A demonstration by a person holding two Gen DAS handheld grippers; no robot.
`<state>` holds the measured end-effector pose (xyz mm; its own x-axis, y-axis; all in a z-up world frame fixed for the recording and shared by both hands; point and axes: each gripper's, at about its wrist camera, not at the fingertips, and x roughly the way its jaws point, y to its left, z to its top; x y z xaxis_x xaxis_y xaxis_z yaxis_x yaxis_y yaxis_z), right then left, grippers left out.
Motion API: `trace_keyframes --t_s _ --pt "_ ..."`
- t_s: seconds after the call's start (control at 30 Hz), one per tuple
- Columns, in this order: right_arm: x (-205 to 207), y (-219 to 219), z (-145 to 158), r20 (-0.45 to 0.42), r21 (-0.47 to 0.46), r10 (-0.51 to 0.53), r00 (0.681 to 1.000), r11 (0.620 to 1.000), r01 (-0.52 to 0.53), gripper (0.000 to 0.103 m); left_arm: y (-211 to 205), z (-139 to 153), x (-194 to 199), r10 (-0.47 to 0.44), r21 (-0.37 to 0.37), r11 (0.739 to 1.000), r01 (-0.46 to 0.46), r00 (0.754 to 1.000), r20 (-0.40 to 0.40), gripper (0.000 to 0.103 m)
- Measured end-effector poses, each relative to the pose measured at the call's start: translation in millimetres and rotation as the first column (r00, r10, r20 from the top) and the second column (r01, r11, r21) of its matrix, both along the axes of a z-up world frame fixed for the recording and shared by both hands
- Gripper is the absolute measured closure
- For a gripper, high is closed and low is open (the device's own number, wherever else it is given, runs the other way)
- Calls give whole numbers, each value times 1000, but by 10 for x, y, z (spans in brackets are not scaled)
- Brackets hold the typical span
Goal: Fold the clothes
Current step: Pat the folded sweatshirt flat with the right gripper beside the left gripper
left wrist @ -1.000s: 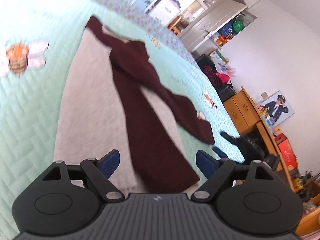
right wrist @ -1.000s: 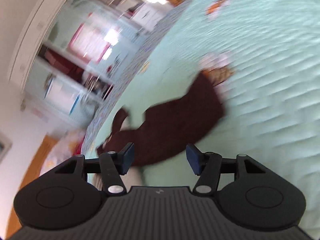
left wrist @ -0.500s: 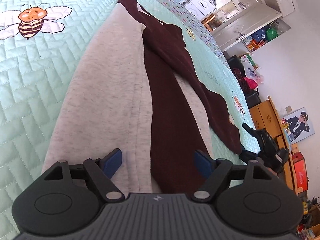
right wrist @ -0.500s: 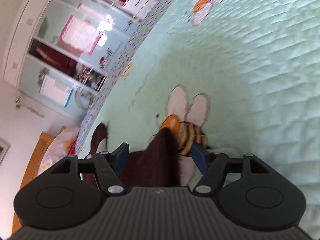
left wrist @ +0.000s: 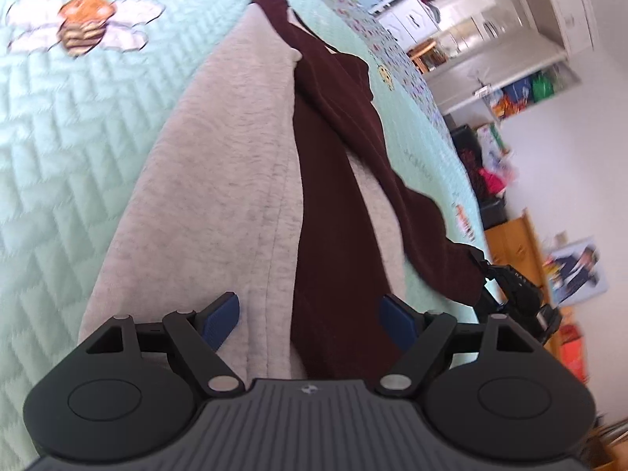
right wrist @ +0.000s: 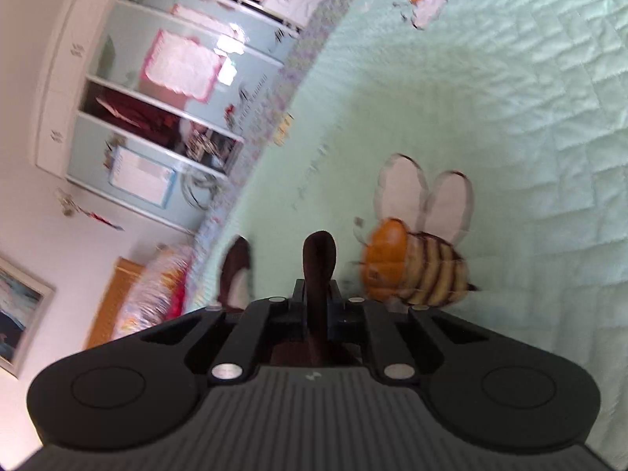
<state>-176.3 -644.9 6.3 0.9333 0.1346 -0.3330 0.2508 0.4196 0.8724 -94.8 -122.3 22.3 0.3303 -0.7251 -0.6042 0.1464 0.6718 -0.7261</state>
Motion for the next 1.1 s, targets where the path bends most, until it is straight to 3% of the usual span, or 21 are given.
trace_keyframes --t_s 0.03,0.13,0.2,0.3,0.37,0.43,0.5,0.6,0.63,0.7,0.77,0.8,0.83,0.93,0.97,1.0,1.1 --pt "23 44 121 23 -14 7 1000 1000 -7 91 52 20 -8 3 -20 1000 -3 1000 -13 21" --pt "132 257 580 98 -115 73 993 991 -62 91 199 92 -64 14 -65 998 -15 1000 -15 21" --pt "222 493 942 132 -230 150 980 966 -116 91 320 129 -96 38 -79 996 -40 999 -19 21" --pt "354 990 1418 149 -414 309 939 882 -224 91 465 169 -114 56 -79 995 -57 998 -8 21" --pt "412 1435 1623 137 -546 443 886 780 -306 91 548 185 -121 67 -87 994 -67 998 -6 21" --pt "455 1999 1629 55 -679 579 814 619 -395 91 630 155 -116 92 -93 991 -95 995 -28 21" --pt "455 2592 1472 -63 -761 696 715 430 -485 91 717 95 -100 110 -107 987 -116 992 -60 21" --pt "298 3399 982 -302 -833 750 588 91 -545 91 801 21 -100 113 -128 984 -124 990 -89 21" --pt "216 3603 809 -374 -841 736 564 -14 -541 91 812 11 -102 108 -135 984 -119 990 -90 21" --pt "47 3870 545 -463 -839 703 540 -152 -522 91 825 6 -104 99 -155 981 -112 991 -89 21" --pt "-57 3944 456 -476 -845 689 547 -187 -501 91 835 0 -86 87 -180 978 -101 993 -84 21" --pt "-90 3933 479 -464 -852 691 555 -176 -493 91 835 -2 -79 81 -191 977 -95 993 -82 21" --pt "-117 3888 549 -435 -860 702 564 -139 -491 91 835 -2 -75 74 -204 975 -90 994 -80 21" --pt "-180 3655 868 -282 -891 742 609 33 -453 91 831 -25 -43 55 -284 956 -77 995 -84 20" --pt "-182 3617 937 -244 -895 751 613 68 -440 91 822 -49 -23 50 -311 947 -78 994 -96 20" --pt "-173 3600 938 -239 -893 760 604 72 -444 91 810 -81 -6 47 -330 940 -82 993 -113 20" --pt "-142 3646 779 -307 -864 779 547 12 -503 91 721 -154 22 39 -326 941 -86 988 -147 20"
